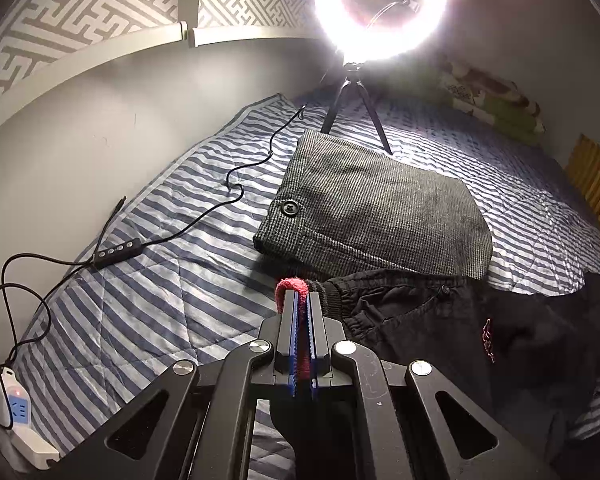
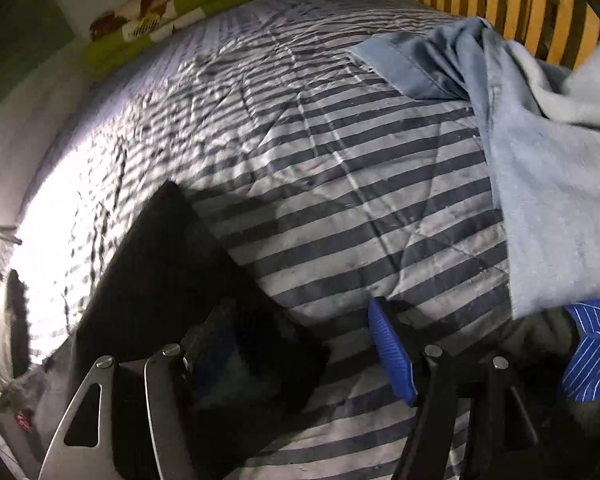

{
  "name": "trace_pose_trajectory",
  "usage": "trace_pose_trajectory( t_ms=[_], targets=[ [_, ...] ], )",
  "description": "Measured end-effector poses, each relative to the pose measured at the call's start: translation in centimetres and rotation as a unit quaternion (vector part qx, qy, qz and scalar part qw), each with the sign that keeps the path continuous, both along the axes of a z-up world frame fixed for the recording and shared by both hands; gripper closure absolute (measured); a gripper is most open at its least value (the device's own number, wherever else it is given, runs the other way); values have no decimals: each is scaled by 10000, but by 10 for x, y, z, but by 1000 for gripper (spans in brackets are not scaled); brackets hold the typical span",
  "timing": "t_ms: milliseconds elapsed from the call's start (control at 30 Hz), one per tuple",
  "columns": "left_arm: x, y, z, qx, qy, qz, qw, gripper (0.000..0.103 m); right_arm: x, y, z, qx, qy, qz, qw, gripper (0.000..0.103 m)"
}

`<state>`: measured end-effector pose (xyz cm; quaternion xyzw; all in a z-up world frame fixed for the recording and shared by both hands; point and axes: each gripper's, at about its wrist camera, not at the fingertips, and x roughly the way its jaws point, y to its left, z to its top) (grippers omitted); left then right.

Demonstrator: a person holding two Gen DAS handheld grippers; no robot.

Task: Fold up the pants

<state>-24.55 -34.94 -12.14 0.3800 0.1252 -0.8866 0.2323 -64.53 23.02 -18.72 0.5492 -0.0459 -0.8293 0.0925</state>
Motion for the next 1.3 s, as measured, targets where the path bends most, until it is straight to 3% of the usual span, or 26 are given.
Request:
trace_pose_trajectory(
  t_ms=[33,100,167,267,500,600,667,733,767,867,1000,1167,1233,1300],
  targets=[
    [0,0,0,2,-9,1,10000,99,2,-3,1,-13,-4,33,10000,40],
    [0,2,-1,-20,-30,-11,10000,99,7,-7,2,-15,3,102,9999,58],
    [-1,3,0,-44,-53,-25,10000,99,12,-9,3,26,-1,220,9998,89],
    [-1,3,1,-3,-67,-50,10000,99,20,2,16,-277,-29,208,9994,94],
    [-4,4,3,199,-115,-268,9994,99,61,49,74,-5,670,245,9975,95],
    [-13,19,-2,39,-263,-462,9986,99,76,52,64,1049,751,400,9908,92],
    [-19,25,-5,-32,-319,-523,9981,99,75,55,52,1334,489,562,9883,82],
    [-22,27,-6,-38,-346,-524,9980,99,72,64,58,1096,568,397,9916,77],
    [-23,27,-7,-41,-352,-521,9980,99,67,66,64,783,618,403,9942,69],
    [-25,26,-10,-68,-403,-519,9978,99,46,50,68,202,600,806,9947,55],
    [-26,26,-13,-101,-471,-521,9975,99,10,9,47,174,491,1173,9917,45],
    [-30,26,-13,-166,-530,-585,9967,99,-27,-12,6,496,236,1021,9933,44],
    [-31,26,-13,-159,-534,-593,9967,99,-34,-15,-7,430,58,981,9942,38],
    [-31,28,-13,-193,-536,-610,9965,99,-31,-19,-6,256,306,993,9943,37]
  ],
)
